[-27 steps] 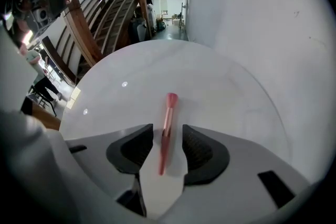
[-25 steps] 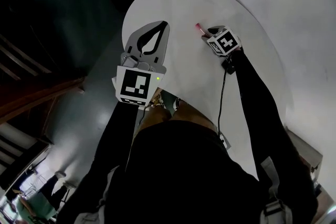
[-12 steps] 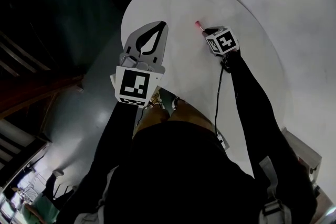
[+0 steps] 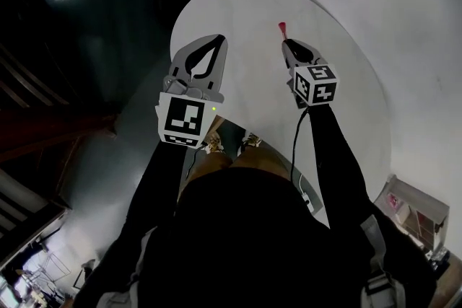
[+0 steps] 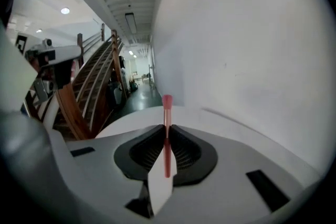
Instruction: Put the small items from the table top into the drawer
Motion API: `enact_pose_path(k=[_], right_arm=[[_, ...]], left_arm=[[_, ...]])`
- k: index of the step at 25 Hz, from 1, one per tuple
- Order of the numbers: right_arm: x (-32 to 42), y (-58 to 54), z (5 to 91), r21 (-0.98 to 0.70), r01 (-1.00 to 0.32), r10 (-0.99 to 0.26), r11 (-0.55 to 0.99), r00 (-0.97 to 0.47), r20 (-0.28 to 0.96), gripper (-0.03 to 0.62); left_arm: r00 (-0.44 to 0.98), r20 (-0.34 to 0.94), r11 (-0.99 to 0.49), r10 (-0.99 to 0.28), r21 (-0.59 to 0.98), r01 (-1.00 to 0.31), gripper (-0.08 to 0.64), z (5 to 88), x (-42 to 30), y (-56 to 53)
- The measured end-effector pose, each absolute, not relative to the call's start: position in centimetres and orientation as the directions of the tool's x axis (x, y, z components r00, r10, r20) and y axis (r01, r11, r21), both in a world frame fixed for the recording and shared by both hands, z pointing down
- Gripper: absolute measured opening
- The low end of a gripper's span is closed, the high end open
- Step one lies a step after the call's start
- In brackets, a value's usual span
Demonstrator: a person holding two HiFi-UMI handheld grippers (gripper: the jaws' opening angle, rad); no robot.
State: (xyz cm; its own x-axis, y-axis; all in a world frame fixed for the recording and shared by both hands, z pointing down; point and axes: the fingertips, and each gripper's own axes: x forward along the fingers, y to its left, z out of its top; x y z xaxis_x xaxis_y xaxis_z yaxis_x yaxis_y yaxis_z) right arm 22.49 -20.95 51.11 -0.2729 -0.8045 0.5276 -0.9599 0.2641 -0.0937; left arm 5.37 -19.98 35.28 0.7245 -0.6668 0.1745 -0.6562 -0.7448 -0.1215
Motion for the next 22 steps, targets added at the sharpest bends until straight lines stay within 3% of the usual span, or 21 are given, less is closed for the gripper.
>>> enact_pose_path(k=[11, 22], right_arm=[[18.7, -15.1, 33.8, 0.030, -0.988, -0.986, 0.152, -0.149, 0.068, 0.063], [13.7, -14.7, 33.9, 0.036, -0.966, -0.965, 0.258, -0.255, 0.066, 0.063]], left_arm=[[0.768, 0.061, -0.763, -0.637, -0.188, -0.618, 0.015, 30.4, 5.7, -16.9], [0.706, 0.054, -0.698, -0.706, -0.220, -0.682, 0.015, 29.9, 1.1, -16.3]])
